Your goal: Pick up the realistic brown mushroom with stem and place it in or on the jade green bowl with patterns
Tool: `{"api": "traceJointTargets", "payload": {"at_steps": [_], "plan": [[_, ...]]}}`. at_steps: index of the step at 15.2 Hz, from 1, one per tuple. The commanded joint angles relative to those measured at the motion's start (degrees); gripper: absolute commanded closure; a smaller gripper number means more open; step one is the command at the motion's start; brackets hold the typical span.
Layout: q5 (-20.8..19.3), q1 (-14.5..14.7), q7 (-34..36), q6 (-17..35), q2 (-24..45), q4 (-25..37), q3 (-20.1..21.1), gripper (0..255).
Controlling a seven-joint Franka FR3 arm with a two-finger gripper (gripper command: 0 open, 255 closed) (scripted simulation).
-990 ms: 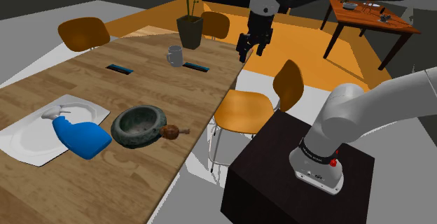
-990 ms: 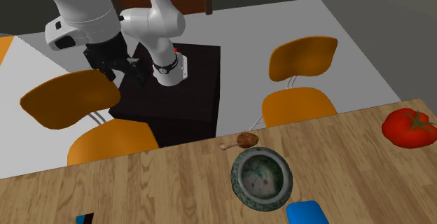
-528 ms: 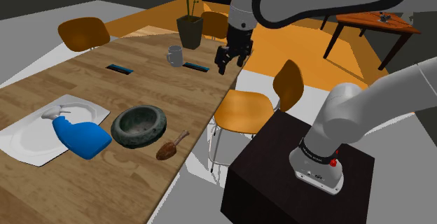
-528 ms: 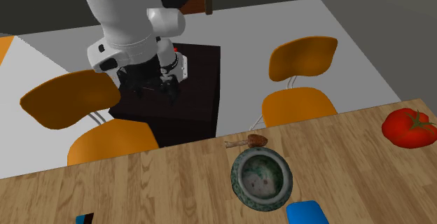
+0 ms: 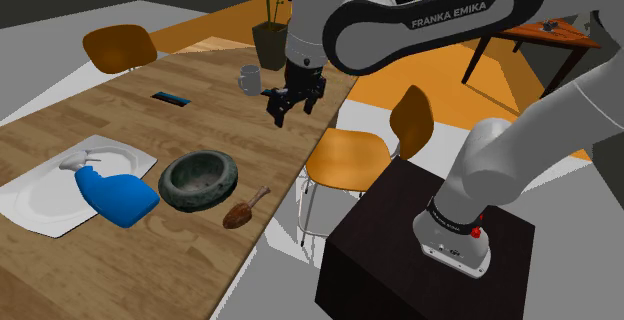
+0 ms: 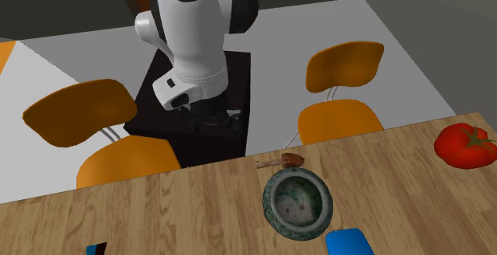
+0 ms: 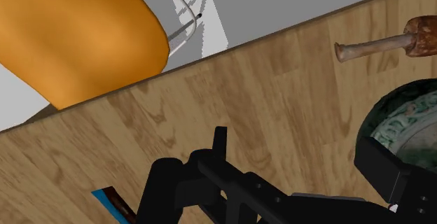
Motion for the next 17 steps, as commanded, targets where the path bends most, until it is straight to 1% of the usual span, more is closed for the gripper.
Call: {"api": "traceJointTargets", "payload": {"at_steps": [1,4,6,7,14,17], "plan": [[-0.52,0.35,2.55,2.79,2.93,1.17,2.41,0],[-2.45,0.42,6.26,6.17,7.75,3.86,5.67,0],[-4.41,0.36,9.04,8.16,11.18,5.97,7.84,0],[-4.6,0.38,9.28,8.3,11.47,6.15,7.99,0],[-6.9,-0.31,10.94,14.0,15.39,3.99,8.81,0],[-6.9,-0.3,10.94,14.0,15.39,3.99,8.8,0]]}}
